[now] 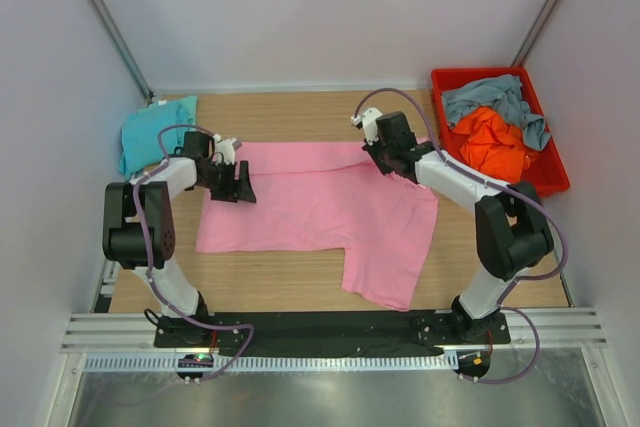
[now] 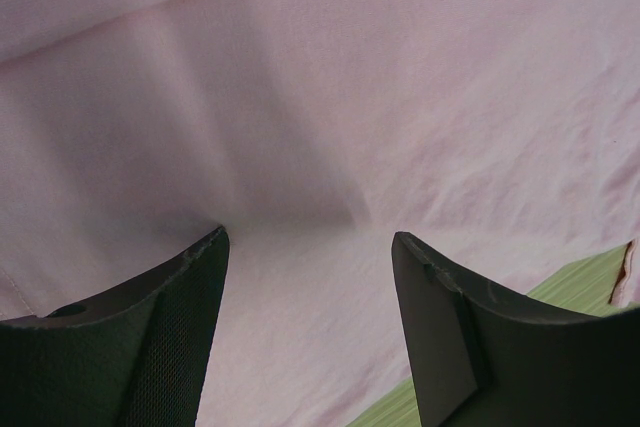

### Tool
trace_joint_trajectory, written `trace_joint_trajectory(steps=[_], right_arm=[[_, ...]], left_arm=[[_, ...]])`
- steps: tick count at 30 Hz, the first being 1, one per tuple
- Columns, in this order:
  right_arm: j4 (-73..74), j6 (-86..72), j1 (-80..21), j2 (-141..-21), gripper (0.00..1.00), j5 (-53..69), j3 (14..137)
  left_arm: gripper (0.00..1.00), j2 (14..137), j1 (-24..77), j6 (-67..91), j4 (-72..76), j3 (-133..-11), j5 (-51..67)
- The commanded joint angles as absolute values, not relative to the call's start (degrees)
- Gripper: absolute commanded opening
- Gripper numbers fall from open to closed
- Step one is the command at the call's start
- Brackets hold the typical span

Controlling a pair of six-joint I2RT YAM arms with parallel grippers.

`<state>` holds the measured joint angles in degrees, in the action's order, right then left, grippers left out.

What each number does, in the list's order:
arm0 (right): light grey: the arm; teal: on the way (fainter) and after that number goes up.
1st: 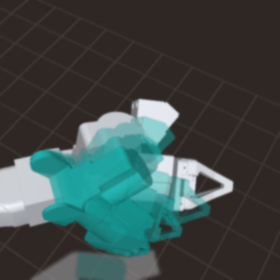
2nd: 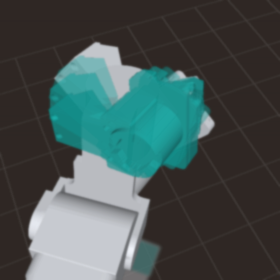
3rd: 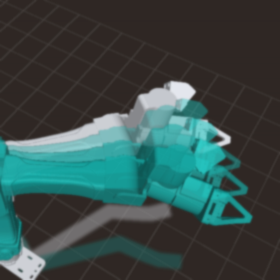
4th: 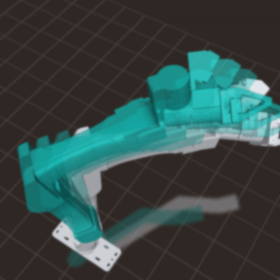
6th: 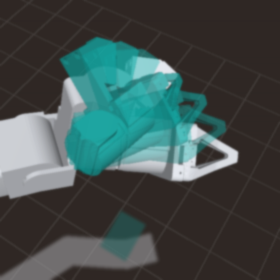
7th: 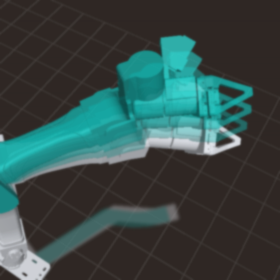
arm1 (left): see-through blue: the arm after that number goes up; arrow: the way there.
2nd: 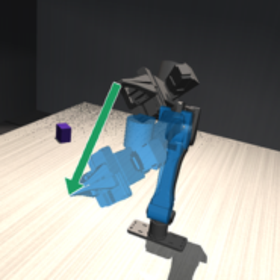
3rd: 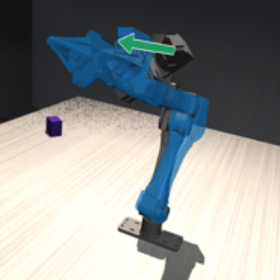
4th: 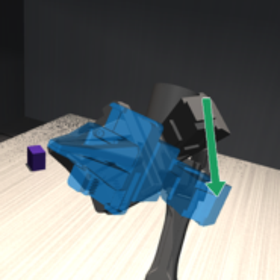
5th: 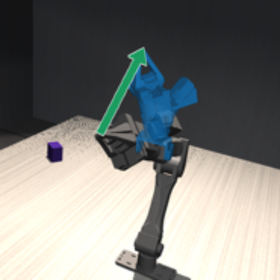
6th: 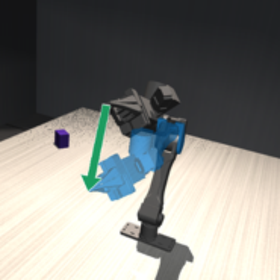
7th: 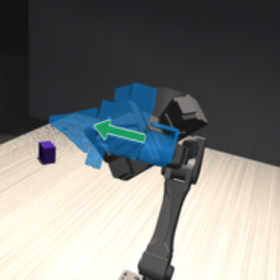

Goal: Fold and stack the t-shirts
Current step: Fold the tshirt

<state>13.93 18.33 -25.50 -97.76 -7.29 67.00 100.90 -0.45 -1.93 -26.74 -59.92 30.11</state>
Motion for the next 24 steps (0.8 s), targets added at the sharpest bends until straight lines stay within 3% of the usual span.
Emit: trace_joint_trajectory(steps=[1,12,13,14,19,24], right_arm=[[18.28,14.07,-25.66,-94.48,0.01,-1.15,69.35],[27.42,8.96,-26.01,-96.50,0.02,11.77,73.56],[28.99,9.05,-26.02,-96.85,0.05,12.39,74.09],[29.79,8.97,-25.93,-97.20,0.18,13.09,74.70],[27.25,6.51,-24.62,-91.59,0.37,13.01,71.73],[23.73,3.69,-18.56,-86.93,0.41,12.05,66.98]], left_arm=[[0.68,102.57,-0.53,-2.99,-26.28,-60.03,29.36],[0.68,102.30,-0.61,-3.08,-26.28,-60.12,28.65],[0.68,102.39,-0.53,-2.99,-26.37,-60.20,28.48],[0.68,102.48,-0.53,-2.99,-26.37,-60.21,28.56],[0.68,102.39,-0.53,-3.16,-26.28,-60.12,28.13],[0.68,102.48,-0.53,-3.16,-26.37,-60.12,28.30]])
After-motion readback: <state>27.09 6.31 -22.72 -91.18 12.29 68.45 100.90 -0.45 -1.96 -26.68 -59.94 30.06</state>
